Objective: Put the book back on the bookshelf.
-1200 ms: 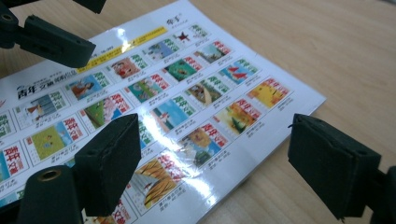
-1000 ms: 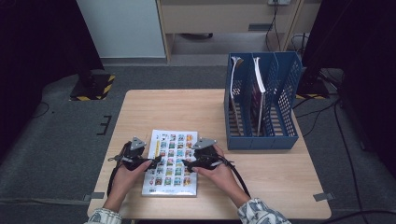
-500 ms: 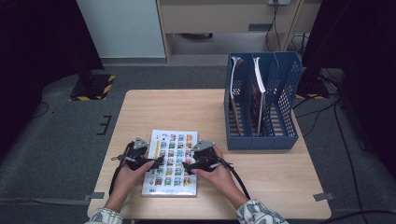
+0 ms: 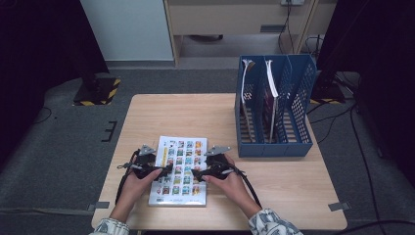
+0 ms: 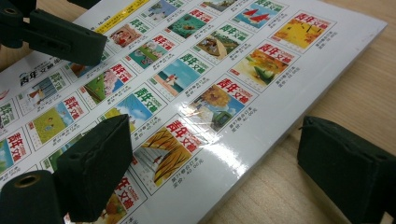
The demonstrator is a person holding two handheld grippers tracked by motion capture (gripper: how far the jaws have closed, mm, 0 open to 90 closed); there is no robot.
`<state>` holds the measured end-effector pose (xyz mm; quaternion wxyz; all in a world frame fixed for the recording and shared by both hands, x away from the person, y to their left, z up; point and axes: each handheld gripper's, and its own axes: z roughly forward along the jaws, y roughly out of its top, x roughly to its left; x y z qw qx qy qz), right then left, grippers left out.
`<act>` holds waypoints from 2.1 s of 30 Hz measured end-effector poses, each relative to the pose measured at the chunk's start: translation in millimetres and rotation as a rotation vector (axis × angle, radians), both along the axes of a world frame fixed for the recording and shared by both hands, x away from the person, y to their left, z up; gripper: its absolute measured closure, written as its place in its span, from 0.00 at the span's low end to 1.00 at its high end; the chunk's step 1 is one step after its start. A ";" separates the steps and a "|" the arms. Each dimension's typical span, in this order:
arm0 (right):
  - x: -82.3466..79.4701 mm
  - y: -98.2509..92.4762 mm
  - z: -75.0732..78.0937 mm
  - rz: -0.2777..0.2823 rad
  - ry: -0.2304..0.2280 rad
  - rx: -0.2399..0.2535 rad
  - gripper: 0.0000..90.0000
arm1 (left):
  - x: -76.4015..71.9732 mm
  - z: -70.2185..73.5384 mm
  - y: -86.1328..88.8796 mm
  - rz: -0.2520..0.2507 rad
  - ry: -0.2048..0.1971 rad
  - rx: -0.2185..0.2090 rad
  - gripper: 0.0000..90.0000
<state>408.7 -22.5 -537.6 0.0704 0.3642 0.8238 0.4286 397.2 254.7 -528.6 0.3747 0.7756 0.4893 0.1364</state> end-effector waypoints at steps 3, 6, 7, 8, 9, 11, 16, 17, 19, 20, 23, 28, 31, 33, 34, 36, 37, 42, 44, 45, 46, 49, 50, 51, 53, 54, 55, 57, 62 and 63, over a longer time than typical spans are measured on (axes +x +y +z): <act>0.9 -0.4 -0.1 -0.004 0.022 0.007 0.12 | 0.3 -0.9 -0.3 -0.002 0.015 -0.018 0.09; 1.1 -0.4 -0.3 -0.003 0.020 0.008 0.12 | 0.3 -1.4 -0.8 -0.008 0.022 -0.027 0.09; 1.0 -0.2 -0.2 -0.006 0.021 0.009 0.12 | 0.2 -1.4 -1.1 -0.009 0.022 -0.027 0.09; 1.2 -0.4 -0.3 -0.003 0.020 0.008 0.12 | 0.2 -1.4 -1.4 -0.011 0.023 -0.027 0.09; 1.1 -0.4 -0.2 -0.003 0.023 0.009 0.12 | 0.1 -1.3 -1.7 -0.010 0.024 -0.028 0.09; 1.0 -0.4 -0.2 -0.004 0.024 0.010 0.12 | 0.1 -1.3 -1.8 -0.011 0.023 -0.026 0.09; -0.9 0.5 -0.7 -0.038 0.019 0.005 0.09 | 0.4 -1.5 -3.0 -0.015 0.024 -0.023 0.07; -1.9 1.1 -0.7 -0.048 0.017 0.008 0.09 | 0.6 -1.6 -3.3 -0.016 0.025 -0.025 0.06; -2.6 1.3 -0.7 -0.044 0.016 0.004 0.09 | 0.7 -1.5 -4.1 -0.013 0.028 -0.027 0.06; -3.2 1.9 -0.5 -0.037 0.023 0.005 0.09 | 1.1 -1.1 -4.0 -0.013 0.031 -0.026 0.06; -5.2 4.4 -0.6 -0.009 0.021 0.004 0.08 | 1.3 -0.1 -2.7 -0.003 0.036 -0.031 0.09; -5.4 4.6 -0.6 -0.011 0.023 0.005 0.08 | 0.7 4.4 2.2 0.021 0.036 -0.036 0.22; -5.5 4.7 -0.6 -0.011 0.022 0.004 0.08 | -1.6 10.7 5.7 0.027 0.019 -0.065 0.27; -5.5 4.6 -0.6 -0.010 0.022 0.004 0.08 | -3.6 15.1 7.7 0.025 0.002 -0.088 0.29; -5.5 4.6 -0.6 -0.011 0.022 0.004 0.08 | -5.1 18.2 8.8 0.020 -0.008 -0.108 0.32; -5.5 4.6 -0.6 -0.010 0.022 0.004 0.08 | -7.2 22.1 9.9 0.005 -0.015 -0.135 0.36; -5.5 4.5 -0.5 -0.008 0.023 0.003 0.08 | -8.0 23.3 10.0 -0.005 -0.016 -0.137 0.37; -5.3 4.0 -0.5 -0.004 0.023 0.000 0.08 | -10.3 22.8 3.9 -0.080 0.008 -0.149 0.46; -5.3 4.0 -0.5 -0.004 0.023 0.001 0.08 | -10.3 24.4 -2.0 -0.083 -0.002 -0.105 0.46; -5.4 4.5 -0.6 -0.009 0.021 0.003 0.08 | -9.3 25.1 -3.4 -0.080 -0.003 -0.107 0.46; -5.4 4.5 -0.6 -0.009 0.022 0.003 0.08 | -8.2 26.2 -4.4 -0.078 -0.002 -0.114 0.47; -5.4 4.4 -0.7 -0.009 0.021 0.003 0.08 | -5.6 29.6 -7.9 -0.080 -0.001 -0.165 0.49; -5.4 4.3 -0.5 -0.007 0.023 0.004 0.08 | -5.7 29.7 -9.8 -0.088 -0.004 -0.158 0.50; -5.4 4.0 -0.4 -0.004 0.027 0.001 0.08 | -5.8 28.6 -13.5 -0.100 -0.004 -0.135 0.50; -5.5 4.0 -0.4 -0.004 0.026 0.001 0.08 | -5.4 26.7 -18.9 -0.118 -0.002 -0.087 0.50; -5.3 4.2 -0.7 -0.006 0.021 0.001 0.08 | -4.9 26.4 -20.5 -0.124 -0.001 -0.064 0.50; -5.3 4.3 -0.6 -0.006 0.021 0.001 0.08 | -3.5 26.4 -21.1 -0.123 0.003 -0.053 0.49; -5.3 4.2 -0.6 -0.005 0.020 0.001 0.08 | -0.7 27.0 -20.0 -0.111 0.010 -0.071 0.50; -5.3 4.4 -0.6 -0.007 0.022 0.004 0.08 | -0.4 26.3 -21.5 -0.096 -0.008 -0.035 0.62; -5.3 4.4 -0.6 -0.007 0.023 0.005 0.08 | -0.9 26.4 -21.9 -0.082 -0.011 -0.028 0.65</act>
